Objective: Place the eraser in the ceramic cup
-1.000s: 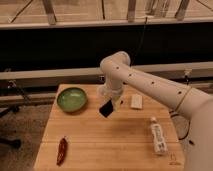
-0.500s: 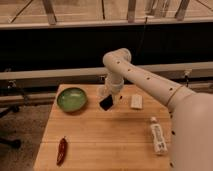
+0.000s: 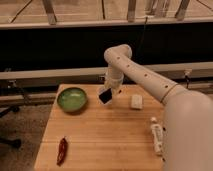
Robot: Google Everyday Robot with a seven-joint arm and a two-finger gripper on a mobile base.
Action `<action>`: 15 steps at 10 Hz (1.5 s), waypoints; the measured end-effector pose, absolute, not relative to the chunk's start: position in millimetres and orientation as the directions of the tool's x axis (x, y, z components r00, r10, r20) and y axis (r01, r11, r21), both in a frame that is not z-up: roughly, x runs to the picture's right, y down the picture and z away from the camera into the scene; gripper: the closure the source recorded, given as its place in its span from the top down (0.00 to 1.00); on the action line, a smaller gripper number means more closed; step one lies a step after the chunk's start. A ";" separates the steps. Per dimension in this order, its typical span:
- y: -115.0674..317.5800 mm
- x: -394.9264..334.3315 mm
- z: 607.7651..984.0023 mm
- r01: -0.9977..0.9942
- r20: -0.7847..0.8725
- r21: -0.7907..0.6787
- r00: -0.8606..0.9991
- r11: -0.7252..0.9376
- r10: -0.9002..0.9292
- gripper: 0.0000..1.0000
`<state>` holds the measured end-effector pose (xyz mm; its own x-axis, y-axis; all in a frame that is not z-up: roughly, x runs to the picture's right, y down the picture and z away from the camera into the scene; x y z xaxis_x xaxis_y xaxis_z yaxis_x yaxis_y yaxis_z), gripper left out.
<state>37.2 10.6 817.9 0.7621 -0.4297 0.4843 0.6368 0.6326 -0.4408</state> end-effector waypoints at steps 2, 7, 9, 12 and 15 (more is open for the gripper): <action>1.6 36.9 823.4 0.610 0.463 -0.436 0.783 0.662 -0.416 0.00; -17.6 32.4 842.3 0.583 0.430 -0.436 0.804 0.686 -0.410 0.37; -24.6 30.3 846.5 0.574 0.423 -0.437 0.810 0.692 -0.405 0.60; -26.4 24.4 849.6 0.567 0.429 -0.433 0.813 0.701 -0.393 0.80; -27.0 17.8 851.0 0.564 0.440 -0.424 0.812 0.709 -0.383 0.80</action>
